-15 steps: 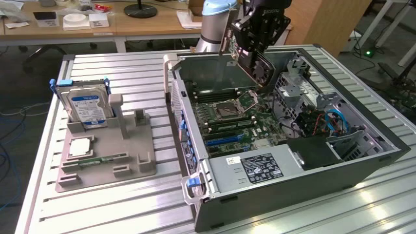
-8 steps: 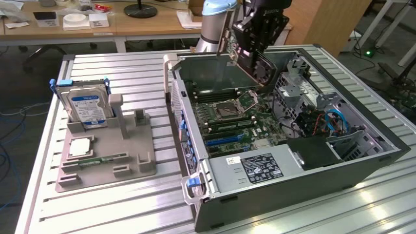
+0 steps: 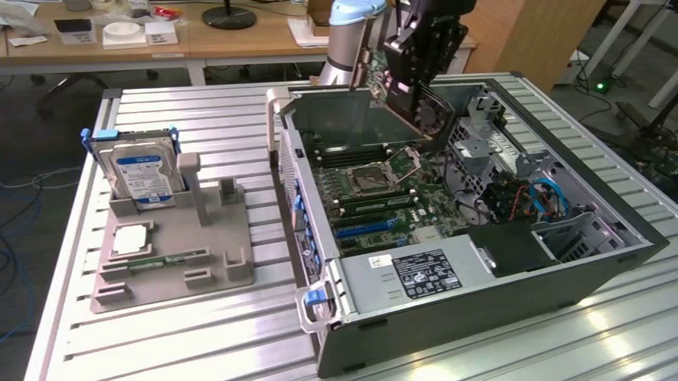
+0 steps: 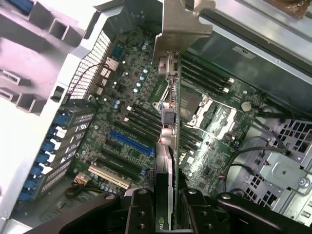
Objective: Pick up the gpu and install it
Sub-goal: 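Insert the gpu into the slot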
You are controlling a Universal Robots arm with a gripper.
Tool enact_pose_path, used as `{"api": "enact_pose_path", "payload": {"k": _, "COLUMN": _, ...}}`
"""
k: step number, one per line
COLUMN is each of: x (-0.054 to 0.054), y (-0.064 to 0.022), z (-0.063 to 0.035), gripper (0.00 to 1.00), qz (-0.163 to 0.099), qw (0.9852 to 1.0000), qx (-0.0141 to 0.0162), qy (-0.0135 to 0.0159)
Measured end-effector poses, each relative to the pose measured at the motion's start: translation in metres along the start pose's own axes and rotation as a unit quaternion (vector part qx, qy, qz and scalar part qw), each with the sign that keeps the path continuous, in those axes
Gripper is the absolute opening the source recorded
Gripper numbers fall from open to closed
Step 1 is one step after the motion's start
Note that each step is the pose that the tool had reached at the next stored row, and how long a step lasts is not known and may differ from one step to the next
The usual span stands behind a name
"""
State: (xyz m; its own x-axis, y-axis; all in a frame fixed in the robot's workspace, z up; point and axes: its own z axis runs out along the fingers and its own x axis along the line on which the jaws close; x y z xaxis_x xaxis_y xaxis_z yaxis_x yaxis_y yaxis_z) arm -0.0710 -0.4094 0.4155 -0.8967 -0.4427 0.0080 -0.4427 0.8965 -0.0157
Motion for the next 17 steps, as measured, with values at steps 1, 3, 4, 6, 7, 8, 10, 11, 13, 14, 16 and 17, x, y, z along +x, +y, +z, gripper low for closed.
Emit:
{"api": "enact_pose_path", "payload": {"k": 1, "x": 0.0001, "y": -0.0001, "z": 0.0, "gripper": 0.27, "qz": -0.005, "qw": 1.0, "qx": 0.0, "qy": -0.0001}}
{"api": "enact_pose_path", "payload": {"k": 3, "x": 0.0001, "y": -0.0001, "z": 0.0, "gripper": 0.27, "qz": -0.017, "qw": 0.9999, "qx": 0.0001, "qy": -0.0003}}
{"api": "enact_pose_path", "payload": {"k": 4, "x": 0.0001, "y": -0.0001, "z": 0.0, "gripper": 0.27, "qz": -0.023, "qw": 0.9997, "qx": 0.0002, "qy": -0.0004}}
{"api": "enact_pose_path", "payload": {"k": 6, "x": 0.0001, "y": -0.0002, "z": 0.0001, "gripper": 0.27, "qz": -0.034, "qw": 0.9994, "qx": 0.0003, "qy": -0.0006}}
{"api": "enact_pose_path", "payload": {"k": 7, "x": 0.0001, "y": -0.0002, "z": 0.0001, "gripper": 0.27, "qz": -0.04, "qw": 0.9992, "qx": 0.0003, "qy": -0.0006}}
{"api": "enact_pose_path", "payload": {"k": 8, "x": 0.0001, "y": -0.0003, "z": 0.0001, "gripper": 0.27, "qz": -0.046, "qw": 0.9989, "qx": 0.0004, "qy": -0.0008}}
{"api": "enact_pose_path", "payload": {"k": 10, "x": 0.0002, "y": -0.0003, "z": 0.0001, "gripper": 0.27, "qz": -0.058, "qw": 0.9983, "qx": 0.0005, "qy": -0.0009}}
{"api": "enact_pose_path", "payload": {"k": 11, "x": 0.0002, "y": -0.0004, "z": 0.0001, "gripper": 0.27, "qz": -0.064, "qw": 0.998, "qx": 0.0005, "qy": -0.001}}
{"api": "enact_pose_path", "payload": {"k": 13, "x": 0.0002, "y": -0.0004, "z": 0.0001, "gripper": 0.27, "qz": -0.076, "qw": 0.9971, "qx": 0.0006, "qy": -0.0012}}
{"api": "enact_pose_path", "payload": {"k": 14, "x": 0.0002, "y": -0.0004, "z": 0.0001, "gripper": 0.27, "qz": -0.081, "qw": 0.9967, "qx": 0.0007, "qy": -0.0013}}
{"api": "enact_pose_path", "payload": {"k": 16, "x": 0.0002, "y": -0.0005, "z": 0.0002, "gripper": 0.27, "qz": -0.093, "qw": 0.9957, "qx": 0.0008, "qy": -0.0015}}
{"api": "enact_pose_path", "payload": {"k": 17, "x": 0.0003, "y": -0.0005, "z": 0.0002, "gripper": 0.27, "qz": -0.099, "qw": 0.9951, "qx": 0.0008, "qy": -0.0016}}
